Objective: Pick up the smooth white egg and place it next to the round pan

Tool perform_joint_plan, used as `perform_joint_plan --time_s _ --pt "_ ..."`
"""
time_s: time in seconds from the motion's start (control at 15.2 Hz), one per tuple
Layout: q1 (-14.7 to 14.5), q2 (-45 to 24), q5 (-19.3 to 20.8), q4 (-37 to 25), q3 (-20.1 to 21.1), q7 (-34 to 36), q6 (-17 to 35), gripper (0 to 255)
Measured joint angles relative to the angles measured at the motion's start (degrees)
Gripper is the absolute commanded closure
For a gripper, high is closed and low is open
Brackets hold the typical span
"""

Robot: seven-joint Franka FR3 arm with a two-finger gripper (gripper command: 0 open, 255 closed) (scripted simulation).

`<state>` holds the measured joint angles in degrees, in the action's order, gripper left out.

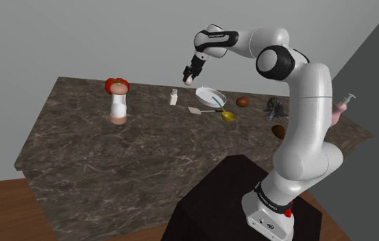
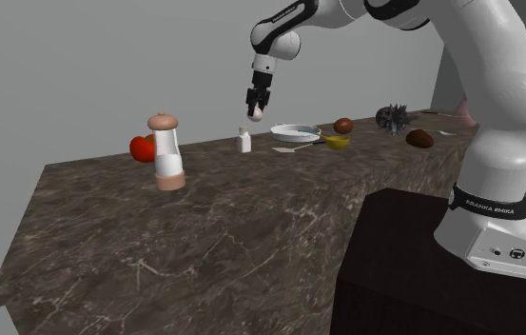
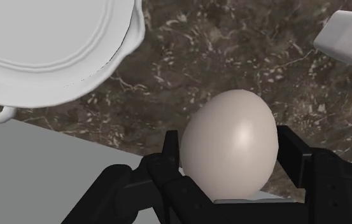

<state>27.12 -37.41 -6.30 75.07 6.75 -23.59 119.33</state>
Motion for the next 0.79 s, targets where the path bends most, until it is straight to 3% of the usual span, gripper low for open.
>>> perform_joint_plan --time_s 0.79 --pt "-0.1 -4.0 -0.1 2.8 0.0 -1.0 6.7 255"
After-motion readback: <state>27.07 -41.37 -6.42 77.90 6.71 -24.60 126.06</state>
